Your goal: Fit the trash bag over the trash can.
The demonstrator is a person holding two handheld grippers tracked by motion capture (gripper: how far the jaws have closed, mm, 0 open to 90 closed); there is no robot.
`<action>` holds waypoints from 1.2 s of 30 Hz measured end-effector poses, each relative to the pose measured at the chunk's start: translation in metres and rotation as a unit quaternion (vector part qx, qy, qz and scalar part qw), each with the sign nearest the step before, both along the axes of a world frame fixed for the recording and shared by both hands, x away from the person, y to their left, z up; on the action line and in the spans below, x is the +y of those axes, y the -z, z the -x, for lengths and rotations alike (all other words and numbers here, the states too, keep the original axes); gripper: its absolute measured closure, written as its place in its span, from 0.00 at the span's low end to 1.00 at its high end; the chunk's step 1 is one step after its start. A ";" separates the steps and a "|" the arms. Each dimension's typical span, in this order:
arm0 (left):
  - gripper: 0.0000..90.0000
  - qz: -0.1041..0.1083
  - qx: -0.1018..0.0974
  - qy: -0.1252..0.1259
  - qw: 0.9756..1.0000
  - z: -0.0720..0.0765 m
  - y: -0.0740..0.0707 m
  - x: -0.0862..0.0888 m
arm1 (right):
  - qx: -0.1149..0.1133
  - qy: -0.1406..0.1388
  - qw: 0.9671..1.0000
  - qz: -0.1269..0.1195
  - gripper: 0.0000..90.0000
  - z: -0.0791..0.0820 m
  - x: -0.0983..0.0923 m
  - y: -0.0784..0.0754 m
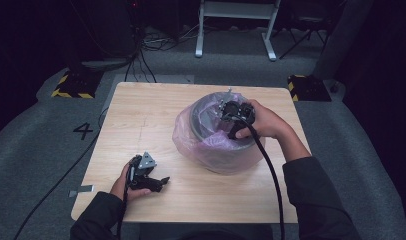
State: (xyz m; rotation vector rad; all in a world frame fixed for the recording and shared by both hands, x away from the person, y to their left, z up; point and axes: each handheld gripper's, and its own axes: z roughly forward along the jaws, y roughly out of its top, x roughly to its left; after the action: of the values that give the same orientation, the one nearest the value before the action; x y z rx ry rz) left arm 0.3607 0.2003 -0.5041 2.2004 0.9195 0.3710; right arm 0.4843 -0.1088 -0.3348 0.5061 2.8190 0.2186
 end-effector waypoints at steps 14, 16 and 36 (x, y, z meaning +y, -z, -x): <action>0.15 0.000 0.000 0.000 1.000 0.000 0.000 0.000 | -0.006 0.004 1.000 -0.018 0.25 0.005 -0.007 -0.005; 0.15 0.000 0.000 0.000 1.000 0.000 0.000 0.000 | -0.013 0.006 0.999 -0.034 0.25 0.005 -0.010 -0.007; 0.15 0.000 0.000 0.000 1.000 0.000 0.000 0.000 | -0.093 0.009 0.981 -0.171 0.26 0.015 -0.028 -0.014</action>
State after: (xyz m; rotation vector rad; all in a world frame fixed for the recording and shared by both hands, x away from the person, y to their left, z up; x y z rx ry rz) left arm 0.3608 0.2004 -0.5041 2.2006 0.9193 0.3712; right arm 0.4689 -0.1369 -0.3203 0.5487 2.6020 0.7158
